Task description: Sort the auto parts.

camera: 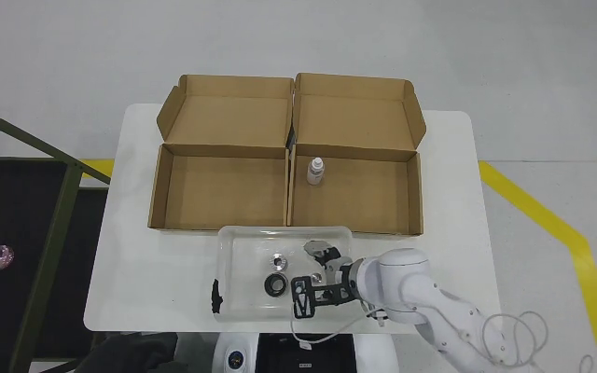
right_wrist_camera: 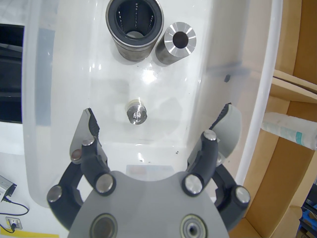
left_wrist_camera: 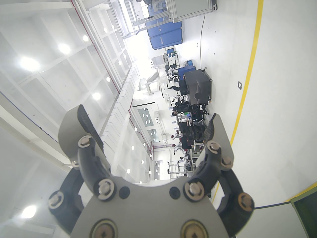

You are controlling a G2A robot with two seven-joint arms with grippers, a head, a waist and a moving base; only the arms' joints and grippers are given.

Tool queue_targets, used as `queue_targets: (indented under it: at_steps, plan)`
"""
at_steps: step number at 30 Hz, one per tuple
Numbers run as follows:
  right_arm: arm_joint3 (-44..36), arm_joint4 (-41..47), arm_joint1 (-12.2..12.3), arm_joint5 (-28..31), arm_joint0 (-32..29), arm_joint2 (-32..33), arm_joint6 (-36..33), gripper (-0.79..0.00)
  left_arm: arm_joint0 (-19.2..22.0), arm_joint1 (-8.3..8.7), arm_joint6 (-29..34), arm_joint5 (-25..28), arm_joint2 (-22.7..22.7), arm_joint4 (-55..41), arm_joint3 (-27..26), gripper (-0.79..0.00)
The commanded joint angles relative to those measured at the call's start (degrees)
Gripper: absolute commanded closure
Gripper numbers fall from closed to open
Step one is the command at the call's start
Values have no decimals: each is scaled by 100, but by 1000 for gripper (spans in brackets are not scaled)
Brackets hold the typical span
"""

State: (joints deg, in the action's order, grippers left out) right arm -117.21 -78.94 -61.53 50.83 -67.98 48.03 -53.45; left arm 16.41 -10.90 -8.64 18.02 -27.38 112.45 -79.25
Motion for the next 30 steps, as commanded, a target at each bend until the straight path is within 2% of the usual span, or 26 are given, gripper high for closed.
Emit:
queue_targets:
  at_steps: [1, 3, 5, 7, 14, 20, 23, 25, 30]
  plan:
    - [37, -18, 13, -22, 36, -69, -22, -606, 0, 0, 0, 0, 0, 0, 0, -785]
    - [73, -26, 25, -45, 75, -147, -45, -523, 0, 0, 0, 0, 0, 0, 0, -785]
    - [112, -17, 36, -66, 109, -228, -67, -496, 0, 0, 0, 0, 0, 0, 0, -785]
    - [163, -26, 49, -94, 151, -310, -94, -422, 0, 0, 0, 0, 0, 0, 0, -785]
    - [255, -18, 94, -217, 308, -538, -217, -360, 0, 0, 0, 0, 0, 0, 0, -785]
    - [333, 75, 128, -292, 409, -682, -292, -240, 0, 0, 0, 0, 0, 0, 0, -785]
    - [356, 133, 139, -320, 456, -726, -320, -135, 0, 0, 0, 0, 0, 0, 0, -785]
    - [362, 165, 144, -334, 485, -749, -333, 0, 0, 0, 0, 0, 0, 0, 0, -785]
    - [334, 305, 150, -309, 559, -754, -298, 0, 0, 0, 0, 0, 0, 0, 0, -785]
